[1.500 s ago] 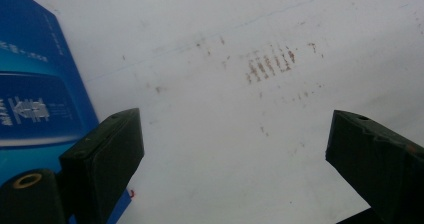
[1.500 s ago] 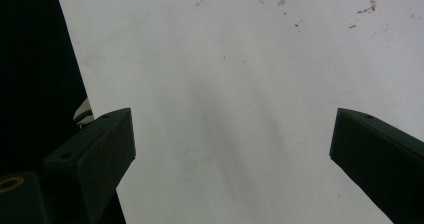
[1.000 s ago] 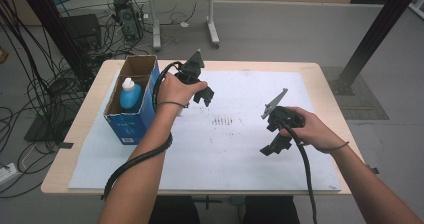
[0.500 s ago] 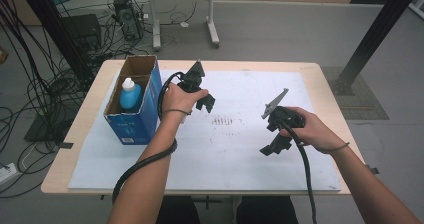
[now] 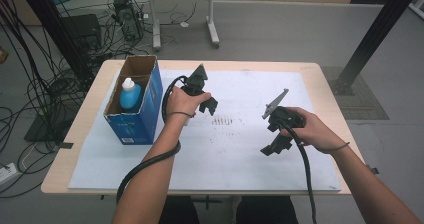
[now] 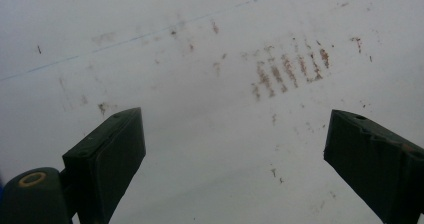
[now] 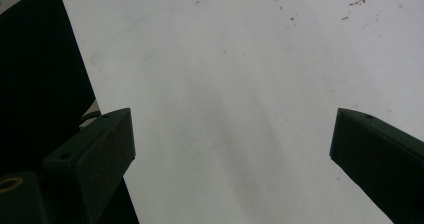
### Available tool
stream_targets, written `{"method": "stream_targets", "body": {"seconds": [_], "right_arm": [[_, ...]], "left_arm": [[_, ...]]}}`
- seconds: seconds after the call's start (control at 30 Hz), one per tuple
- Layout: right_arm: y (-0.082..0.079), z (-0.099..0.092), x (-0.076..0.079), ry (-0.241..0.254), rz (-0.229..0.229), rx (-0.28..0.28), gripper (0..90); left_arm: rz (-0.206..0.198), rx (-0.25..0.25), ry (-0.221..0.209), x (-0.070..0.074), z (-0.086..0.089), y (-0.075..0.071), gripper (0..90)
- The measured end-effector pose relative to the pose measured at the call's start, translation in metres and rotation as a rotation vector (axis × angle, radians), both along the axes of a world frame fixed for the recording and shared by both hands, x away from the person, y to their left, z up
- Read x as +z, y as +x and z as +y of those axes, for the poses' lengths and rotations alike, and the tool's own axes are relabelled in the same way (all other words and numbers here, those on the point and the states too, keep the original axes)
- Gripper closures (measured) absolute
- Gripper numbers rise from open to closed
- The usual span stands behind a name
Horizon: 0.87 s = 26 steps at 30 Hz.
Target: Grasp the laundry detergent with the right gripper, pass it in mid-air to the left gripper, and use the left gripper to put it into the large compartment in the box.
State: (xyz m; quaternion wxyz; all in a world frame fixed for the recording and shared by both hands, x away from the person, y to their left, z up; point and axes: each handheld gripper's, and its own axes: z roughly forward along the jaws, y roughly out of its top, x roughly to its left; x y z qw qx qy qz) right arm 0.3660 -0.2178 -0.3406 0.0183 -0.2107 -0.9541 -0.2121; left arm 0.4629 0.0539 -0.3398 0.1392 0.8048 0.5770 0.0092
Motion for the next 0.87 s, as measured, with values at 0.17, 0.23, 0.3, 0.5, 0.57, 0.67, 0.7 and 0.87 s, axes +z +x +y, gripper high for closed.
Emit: {"method": "stream_targets", "body": {"seconds": [0.17,0.23,0.3,0.5,0.57,0.67,0.7,0.87], "right_arm": [[-0.0006,0.0006,-0.0022,-0.004,0.006,0.004,3.7],[-0.0005,0.0008,-0.0025,-0.004,0.006,0.003,3.7],[-0.0006,0.0010,-0.0022,-0.001,0.006,0.003,3.7],[-0.0016,0.0019,-0.0019,0.000,0.004,0.006,3.7],[-0.0014,0.0021,-0.0019,-0.001,0.002,0.009,3.7],[-0.0016,0.0026,-0.0019,-0.002,0.004,0.011,3.7],[-0.0017,0.0028,-0.0021,-0.003,0.005,0.013,3.7],[-0.0013,0.0029,-0.0032,-0.004,0.006,0.009,3.7]], "left_arm": [[0.005,0.002,0.000,-0.0028,0.0020,-0.0010,10.0],[0.011,0.004,0.002,-0.0035,0.0034,-0.0015,10.0],[0.012,0.008,0.001,-0.0042,0.0041,-0.0020,10.0],[0.013,0.007,-0.001,-0.0061,0.0036,-0.0043,10.0],[0.017,0.003,-0.001,-0.0070,0.0037,-0.0046,10.0],[0.019,0.008,-0.004,-0.0086,0.0043,-0.0048,10.0],[0.020,0.010,-0.002,-0.0091,0.0043,-0.0049,10.0],[0.020,0.008,-0.004,-0.0100,0.0040,-0.0053,10.1]]}}
